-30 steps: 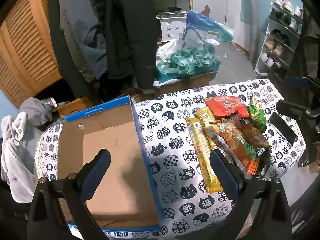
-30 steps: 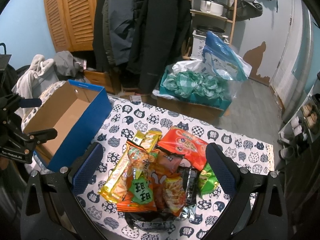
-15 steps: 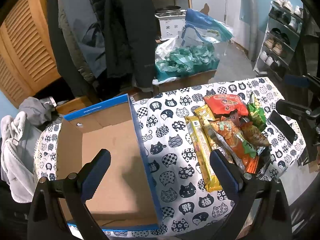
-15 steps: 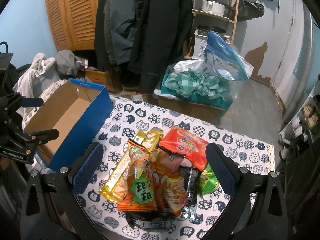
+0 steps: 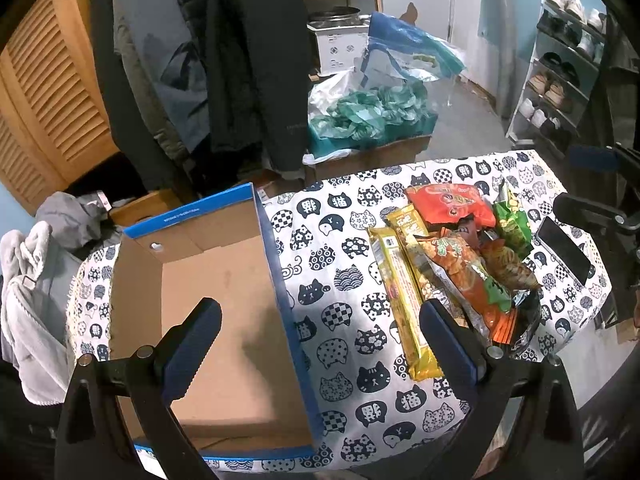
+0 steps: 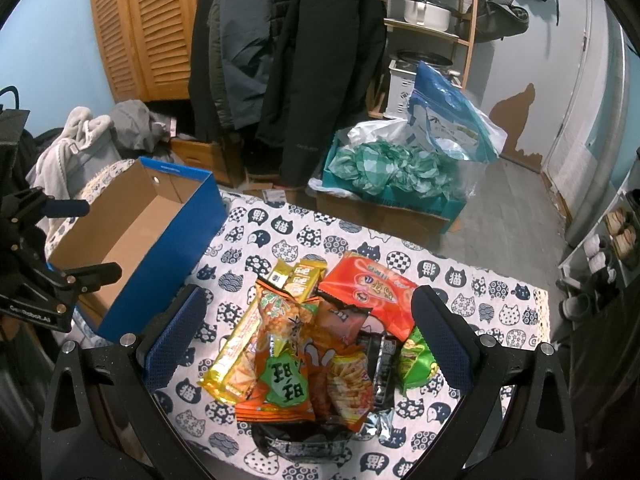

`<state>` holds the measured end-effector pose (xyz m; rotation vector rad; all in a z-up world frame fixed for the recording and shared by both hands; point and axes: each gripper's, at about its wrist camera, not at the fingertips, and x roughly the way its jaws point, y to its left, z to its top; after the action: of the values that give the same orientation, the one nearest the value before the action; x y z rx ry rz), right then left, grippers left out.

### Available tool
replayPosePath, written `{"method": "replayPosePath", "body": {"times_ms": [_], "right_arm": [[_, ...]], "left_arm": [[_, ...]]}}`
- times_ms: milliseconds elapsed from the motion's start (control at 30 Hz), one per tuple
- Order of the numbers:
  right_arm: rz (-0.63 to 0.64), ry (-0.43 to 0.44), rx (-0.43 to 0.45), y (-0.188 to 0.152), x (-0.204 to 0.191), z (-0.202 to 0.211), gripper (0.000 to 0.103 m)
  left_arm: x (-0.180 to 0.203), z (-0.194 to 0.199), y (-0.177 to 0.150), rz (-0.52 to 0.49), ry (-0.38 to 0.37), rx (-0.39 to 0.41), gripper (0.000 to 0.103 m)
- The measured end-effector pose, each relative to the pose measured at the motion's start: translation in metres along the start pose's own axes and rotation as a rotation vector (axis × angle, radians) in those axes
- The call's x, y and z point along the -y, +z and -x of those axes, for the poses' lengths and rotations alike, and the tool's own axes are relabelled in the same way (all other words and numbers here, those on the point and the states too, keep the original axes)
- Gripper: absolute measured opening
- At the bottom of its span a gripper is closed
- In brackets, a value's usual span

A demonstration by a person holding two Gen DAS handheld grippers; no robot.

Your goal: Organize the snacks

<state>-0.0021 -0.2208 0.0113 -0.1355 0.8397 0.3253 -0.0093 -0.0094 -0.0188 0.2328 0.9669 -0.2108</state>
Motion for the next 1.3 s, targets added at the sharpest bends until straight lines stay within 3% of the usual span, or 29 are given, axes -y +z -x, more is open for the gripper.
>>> {"method": "replayPosePath", "body": {"times_ms": [1300], "right_arm": [[-0.001, 0.001, -0.003, -0.0029, 0.0034, 0.0000, 0.100]], "left_arm": [[0.0094, -0.0040, 0.0034, -0.023, -0.009, -0.027, 0.101]]}}
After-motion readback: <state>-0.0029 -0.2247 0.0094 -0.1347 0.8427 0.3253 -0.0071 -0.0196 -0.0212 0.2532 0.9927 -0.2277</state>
